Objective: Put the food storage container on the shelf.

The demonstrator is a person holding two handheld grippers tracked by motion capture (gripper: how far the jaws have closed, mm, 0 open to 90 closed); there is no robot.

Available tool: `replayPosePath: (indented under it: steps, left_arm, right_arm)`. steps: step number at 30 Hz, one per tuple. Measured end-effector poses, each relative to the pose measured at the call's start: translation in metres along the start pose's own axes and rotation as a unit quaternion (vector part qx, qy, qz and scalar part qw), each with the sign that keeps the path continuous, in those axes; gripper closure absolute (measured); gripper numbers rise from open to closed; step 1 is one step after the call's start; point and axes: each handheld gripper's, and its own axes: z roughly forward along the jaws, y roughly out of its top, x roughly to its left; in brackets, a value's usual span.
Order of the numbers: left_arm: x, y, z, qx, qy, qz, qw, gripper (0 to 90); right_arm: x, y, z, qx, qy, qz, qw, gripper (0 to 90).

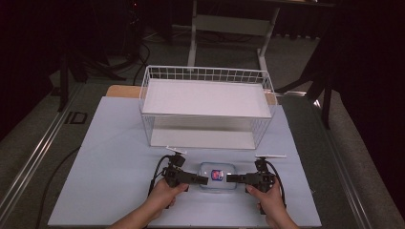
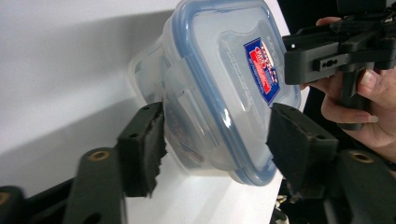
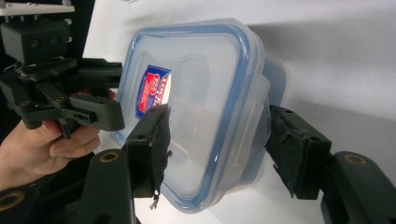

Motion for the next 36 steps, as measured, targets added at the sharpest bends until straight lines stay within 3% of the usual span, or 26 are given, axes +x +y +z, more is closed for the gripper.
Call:
replayPosePath:
  steps: [6,9,10,21,28,36]
  left_arm:
    - [-0.003,0.0,0.0,0.001,0.008,-0.011,0.9999,41.8]
    - [-0.007,0.0,-0.001,0.002,0.016,-0.007,0.9998,43.3]
    - [-0.009,0.0,-0.002,-0.002,0.021,-0.014,0.9997,45.1]
    - [-0.026,-0.005,-0.006,-0.028,0.06,0.004,0.9978,50.9]
    - [-0.025,-0.002,-0.012,-0.042,0.068,0.002,0.9968,51.0]
    - [-0.023,0.013,-0.032,-0.078,0.071,0.027,0.994,51.2]
  right_arm:
    - [0.002,-0.003,0.0,-0.006,-0.005,-0.005,1.0,41.1]
    - [0.005,-0.004,-0.001,-0.007,-0.012,-0.012,0.9998,41.2]
    - [0.009,-0.006,-0.002,-0.011,-0.02,-0.024,0.9995,41.4]
    - [0.019,-0.013,-0.007,-0.033,-0.036,-0.049,0.9976,43.5]
    - [0.022,-0.007,-0.003,-0.041,-0.036,-0.065,0.9964,43.4]
    - [0.039,0.015,0.0,-0.07,-0.034,-0.096,0.9923,43.3]
